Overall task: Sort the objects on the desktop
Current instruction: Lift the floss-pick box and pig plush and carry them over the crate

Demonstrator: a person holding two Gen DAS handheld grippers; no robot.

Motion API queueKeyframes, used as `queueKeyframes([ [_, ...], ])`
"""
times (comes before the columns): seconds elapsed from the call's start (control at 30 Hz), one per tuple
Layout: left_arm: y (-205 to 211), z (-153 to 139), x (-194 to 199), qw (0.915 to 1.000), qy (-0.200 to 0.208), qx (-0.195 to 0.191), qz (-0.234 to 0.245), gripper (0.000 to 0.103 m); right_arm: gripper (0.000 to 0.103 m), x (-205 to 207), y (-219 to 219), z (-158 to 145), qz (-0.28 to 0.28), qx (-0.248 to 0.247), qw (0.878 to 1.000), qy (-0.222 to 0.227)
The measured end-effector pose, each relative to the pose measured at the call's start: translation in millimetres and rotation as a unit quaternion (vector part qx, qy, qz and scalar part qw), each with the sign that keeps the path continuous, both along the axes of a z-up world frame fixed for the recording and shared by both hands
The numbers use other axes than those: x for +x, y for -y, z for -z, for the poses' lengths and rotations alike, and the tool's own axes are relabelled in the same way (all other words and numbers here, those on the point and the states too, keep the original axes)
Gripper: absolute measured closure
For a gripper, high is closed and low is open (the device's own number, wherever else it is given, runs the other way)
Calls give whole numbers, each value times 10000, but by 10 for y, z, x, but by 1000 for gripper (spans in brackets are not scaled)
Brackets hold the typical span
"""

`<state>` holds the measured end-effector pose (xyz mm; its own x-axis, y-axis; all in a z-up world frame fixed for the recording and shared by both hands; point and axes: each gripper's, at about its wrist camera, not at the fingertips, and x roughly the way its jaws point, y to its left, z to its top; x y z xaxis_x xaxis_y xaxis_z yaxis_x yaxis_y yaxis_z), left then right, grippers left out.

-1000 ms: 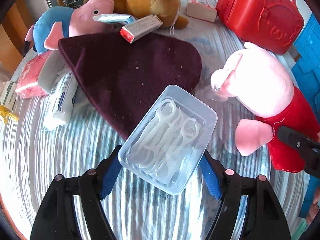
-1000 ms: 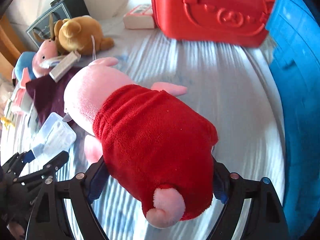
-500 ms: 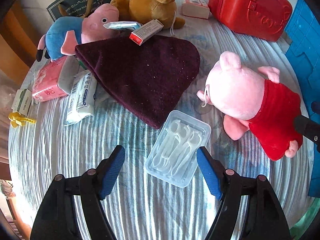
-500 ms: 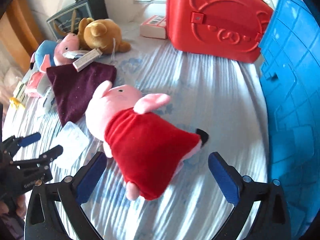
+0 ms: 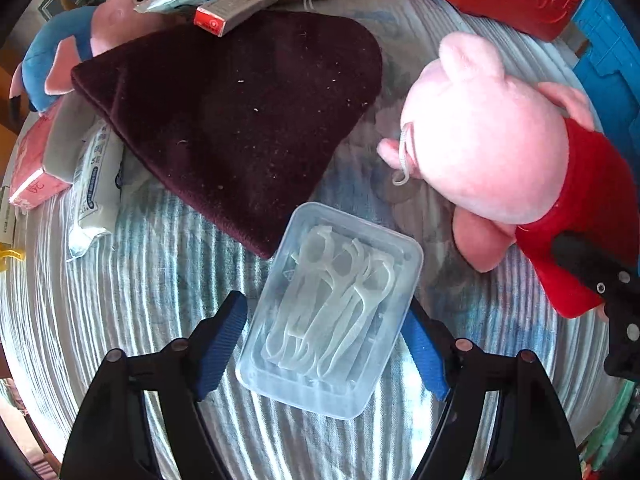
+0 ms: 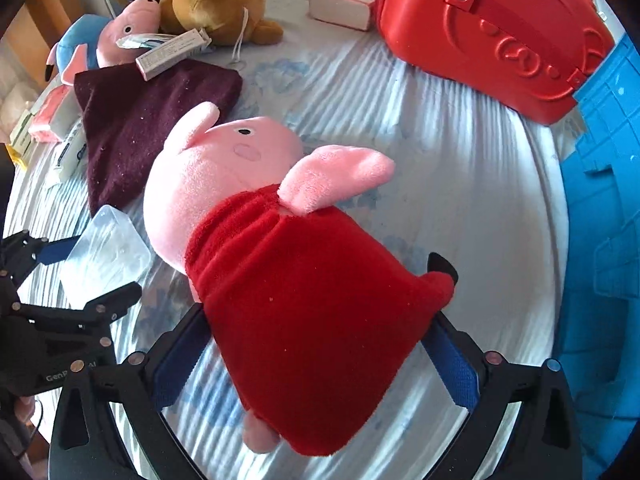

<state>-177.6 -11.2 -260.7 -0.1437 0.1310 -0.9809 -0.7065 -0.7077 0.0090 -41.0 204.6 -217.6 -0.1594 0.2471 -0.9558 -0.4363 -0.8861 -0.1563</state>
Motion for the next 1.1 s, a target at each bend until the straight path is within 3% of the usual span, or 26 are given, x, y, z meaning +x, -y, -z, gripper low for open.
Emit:
queueKeyframes([
  [0.03,25,-22,-7,9999,-36,126,-46,35,0,-9,-12,22,14,-21,10000,1],
  [0.17,93,-112,-27,9990,-31,387,-212,36,1,-8,-25,79,53,22,10000,-77],
  [0.3,151,-257,23,9981,-156,503,-319,39,16,50,36,7,115,94,9995,-289],
  [0.47,264,-556,142,9957,-478,715,-351,42,24,208,132,-192,233,23,9977,-633],
  [0.77,542,-1049,344,9878,-969,1155,-379,42,26,552,463,-672,106,202,9934,-1125],
  [0.93,598,-1349,646,9790,-1343,1493,-348,42,26,783,688,-984,43,527,9878,-1461],
  [1.1,692,-1752,903,9653,-1808,1871,-224,42,26,1071,906,-1438,60,900,9744,-2060],
])
